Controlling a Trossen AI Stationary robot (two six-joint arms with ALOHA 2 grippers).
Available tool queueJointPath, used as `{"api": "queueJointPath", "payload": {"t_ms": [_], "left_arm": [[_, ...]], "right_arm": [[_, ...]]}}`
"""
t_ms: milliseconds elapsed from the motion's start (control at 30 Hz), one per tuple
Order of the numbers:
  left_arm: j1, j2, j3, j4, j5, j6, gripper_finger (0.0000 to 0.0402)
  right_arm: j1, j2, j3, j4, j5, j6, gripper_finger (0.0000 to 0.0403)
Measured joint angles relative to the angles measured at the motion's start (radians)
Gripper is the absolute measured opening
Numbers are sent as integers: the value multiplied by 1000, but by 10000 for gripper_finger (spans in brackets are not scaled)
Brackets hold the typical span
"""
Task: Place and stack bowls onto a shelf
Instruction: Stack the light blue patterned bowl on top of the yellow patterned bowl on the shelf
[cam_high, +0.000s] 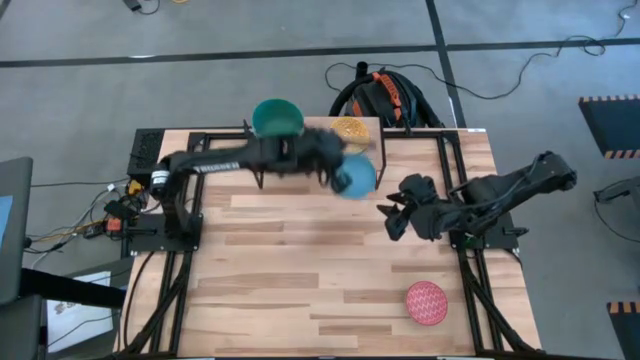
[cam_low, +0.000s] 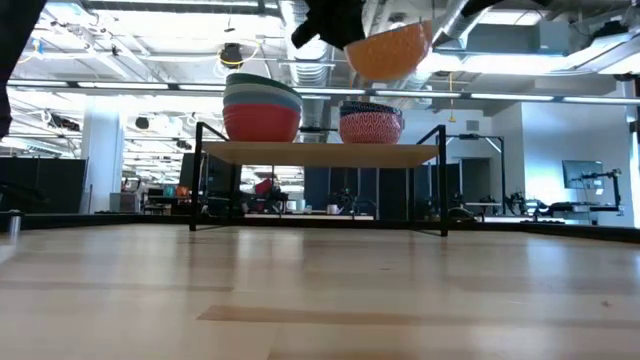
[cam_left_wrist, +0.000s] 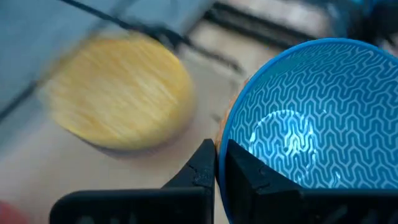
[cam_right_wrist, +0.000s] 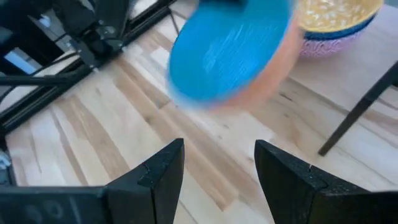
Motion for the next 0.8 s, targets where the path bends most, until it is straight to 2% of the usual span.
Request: {"api": "queueJointPath", "payload": {"t_ms": [100, 233, 367, 533, 800], "left_arm": [[88, 0, 50, 7, -14, 11, 1], [196, 2, 53, 34, -11, 2, 0], [260, 20, 55, 94, 33, 15, 0], [286, 43, 59, 180, 94, 42, 0], [288, 76, 58, 162, 71, 153, 0]], "right_arm": [[-14, -7, 0, -8, 2, 0, 220], [-31, -4, 0, -18, 0, 1, 220], [-44, -2, 0, -21, -2, 1, 220], [-67, -5, 0, -34, -10, 1, 220], [-88, -11, 0, -54, -41, 2, 220]]}}
